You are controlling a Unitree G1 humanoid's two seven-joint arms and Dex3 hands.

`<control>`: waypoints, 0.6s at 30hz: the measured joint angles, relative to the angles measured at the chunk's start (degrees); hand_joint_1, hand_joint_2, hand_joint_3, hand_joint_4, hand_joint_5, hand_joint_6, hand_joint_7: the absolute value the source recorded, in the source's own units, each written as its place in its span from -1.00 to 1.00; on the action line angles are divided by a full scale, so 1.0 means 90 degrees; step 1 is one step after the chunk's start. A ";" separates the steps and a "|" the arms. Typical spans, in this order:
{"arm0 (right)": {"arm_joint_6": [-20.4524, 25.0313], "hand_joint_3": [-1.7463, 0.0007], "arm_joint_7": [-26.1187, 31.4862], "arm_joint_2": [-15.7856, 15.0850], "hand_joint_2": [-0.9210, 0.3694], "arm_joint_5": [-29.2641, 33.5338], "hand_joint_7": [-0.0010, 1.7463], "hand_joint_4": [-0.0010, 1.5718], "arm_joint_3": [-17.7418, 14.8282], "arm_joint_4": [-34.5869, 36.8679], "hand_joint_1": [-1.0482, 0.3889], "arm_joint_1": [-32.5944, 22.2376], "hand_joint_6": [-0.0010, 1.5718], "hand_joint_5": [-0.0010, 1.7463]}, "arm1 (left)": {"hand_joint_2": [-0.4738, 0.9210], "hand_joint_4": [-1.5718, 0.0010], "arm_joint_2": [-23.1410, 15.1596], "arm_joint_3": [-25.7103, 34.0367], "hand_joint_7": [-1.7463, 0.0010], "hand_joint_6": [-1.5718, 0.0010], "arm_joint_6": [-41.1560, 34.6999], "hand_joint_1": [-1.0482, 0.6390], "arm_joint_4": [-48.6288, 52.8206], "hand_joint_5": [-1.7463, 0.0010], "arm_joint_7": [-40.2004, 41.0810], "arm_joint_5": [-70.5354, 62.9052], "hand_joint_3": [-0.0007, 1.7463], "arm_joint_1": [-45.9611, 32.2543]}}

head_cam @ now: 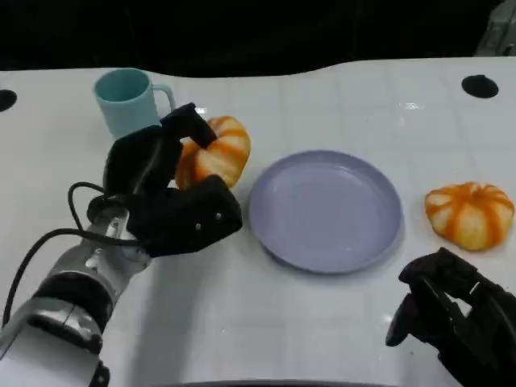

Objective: Grasp the bread from the table and place it into the plate.

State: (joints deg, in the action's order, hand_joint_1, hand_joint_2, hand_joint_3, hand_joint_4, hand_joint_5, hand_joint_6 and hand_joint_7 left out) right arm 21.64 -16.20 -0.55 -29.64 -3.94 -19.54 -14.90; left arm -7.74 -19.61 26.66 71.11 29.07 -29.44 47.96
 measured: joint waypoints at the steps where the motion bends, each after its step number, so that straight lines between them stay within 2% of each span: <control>1: 0.0000 0.74 0.0001 0.0001 -1.00 0.0000 0.55 -0.25 0.0000 0.0001 -0.19 0.0003 -0.32 0.99 | 0.28 -0.16 0.0003 -0.0001 -1.00 0.08 0.0007 0.16 -0.0035 -1.00 -0.0028 -0.0001 0.50 0.0015; 5: 0.0000 0.74 0.0007 0.0002 -1.00 0.0000 0.55 -0.25 0.0000 0.0003 -0.18 0.0011 -0.32 0.98 | 0.27 -0.09 0.0004 -0.0053 -1.00 0.11 0.0128 0.16 -0.0099 -1.00 -0.0383 -0.0022 0.47 0.0191; 10: 0.0000 0.72 0.0007 0.0002 -1.00 -0.0002 0.56 -0.25 -0.0003 0.0024 -0.17 0.0032 -0.33 0.99 | 0.22 -0.14 0.0103 -0.0231 -1.00 0.08 0.0206 0.12 -0.0130 -1.00 -0.0774 -0.0176 0.41 0.0541; 14: 0.0000 0.72 0.0006 0.0001 -1.00 -0.0002 0.56 -0.25 -0.0004 0.0060 -0.16 0.0033 -0.33 1.00 | 0.18 -0.17 0.0246 -0.0461 -1.00 0.03 0.0407 0.10 -0.0128 -1.00 -0.0919 -0.0387 0.49 0.0701; 18: 0.0000 0.71 0.0005 0.0001 -1.00 -0.0002 0.56 -0.26 -0.0003 0.0070 -0.16 0.0033 -0.34 1.00 | 0.16 -0.20 0.0403 -0.0619 -1.00 0.04 0.0406 0.08 -0.0105 -1.00 -0.1110 -0.0489 0.47 0.0824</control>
State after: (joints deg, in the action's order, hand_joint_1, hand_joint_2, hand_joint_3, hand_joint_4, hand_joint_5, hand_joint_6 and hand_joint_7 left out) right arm 21.64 -16.15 -0.53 -29.66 -3.97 -18.90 -14.61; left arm -4.12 -25.18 30.31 70.17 19.09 -33.84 55.38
